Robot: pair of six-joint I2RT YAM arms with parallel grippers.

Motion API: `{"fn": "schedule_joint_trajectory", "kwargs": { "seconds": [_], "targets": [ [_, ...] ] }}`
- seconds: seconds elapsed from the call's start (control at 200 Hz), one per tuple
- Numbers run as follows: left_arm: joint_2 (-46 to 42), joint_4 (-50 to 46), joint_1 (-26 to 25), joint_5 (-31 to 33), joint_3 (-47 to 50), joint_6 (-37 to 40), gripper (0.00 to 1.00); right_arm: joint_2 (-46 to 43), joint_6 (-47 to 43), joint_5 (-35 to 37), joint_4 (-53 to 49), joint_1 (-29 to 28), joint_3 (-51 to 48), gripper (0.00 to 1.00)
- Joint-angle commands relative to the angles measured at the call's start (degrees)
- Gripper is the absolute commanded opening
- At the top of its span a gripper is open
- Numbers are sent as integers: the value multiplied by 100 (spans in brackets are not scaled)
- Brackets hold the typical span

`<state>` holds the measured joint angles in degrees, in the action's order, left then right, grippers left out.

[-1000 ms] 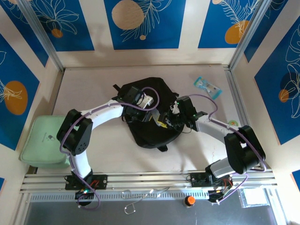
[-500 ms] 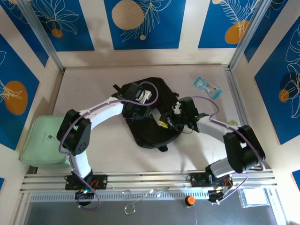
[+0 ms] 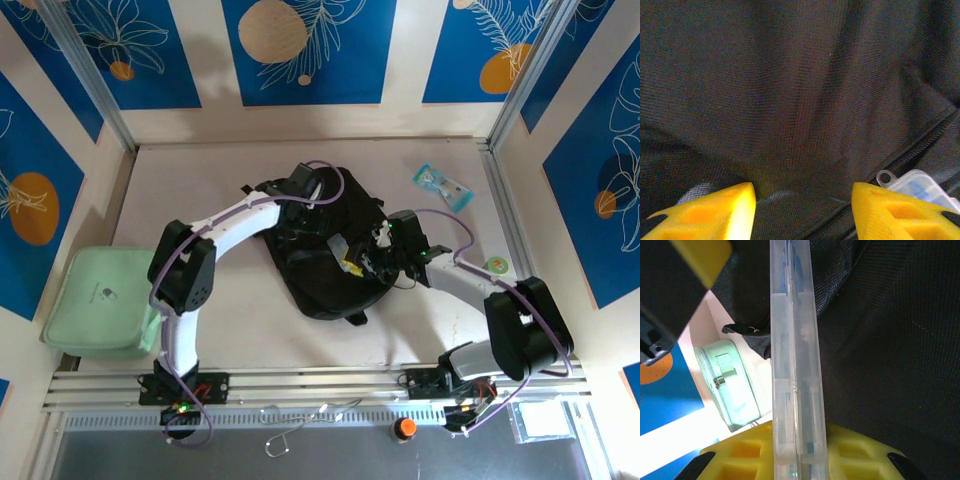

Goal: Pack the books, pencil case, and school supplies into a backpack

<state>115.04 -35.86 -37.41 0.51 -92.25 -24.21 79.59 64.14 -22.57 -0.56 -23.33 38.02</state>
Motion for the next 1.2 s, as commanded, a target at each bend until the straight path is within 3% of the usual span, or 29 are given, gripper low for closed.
{"fn": "schedule_joint_trajectory", "kwargs": {
  "seconds": [0.0,0.195,0.405,0.72,0.935,1.06,1.195],
  "targets": [
    [309,-553,-127,206,-276,-363,54,29,245,134,-799,13,-270,11],
    [730,-521,-127,393,-455,-583,50,-208,401,165,-1417,13,-381,10],
    [897,-528,-117,450,-492,-734,39,-261,587,501,-1789,91,-482,8],
    [1054,-431,-109,320,-495,-757,12,345,447,981,-1795,186,-359,6],
    [902,-476,-73,371,-384,-778,12,1083,-663,1025,-1588,675,165,7],
    [537,-73,-104,-72,222,-811,14,1600,-1318,428,-1292,903,689,6],
    [58,523,-187,-653,964,-938,17,1548,-1688,171,-1413,919,1094,6]
  ]
}}
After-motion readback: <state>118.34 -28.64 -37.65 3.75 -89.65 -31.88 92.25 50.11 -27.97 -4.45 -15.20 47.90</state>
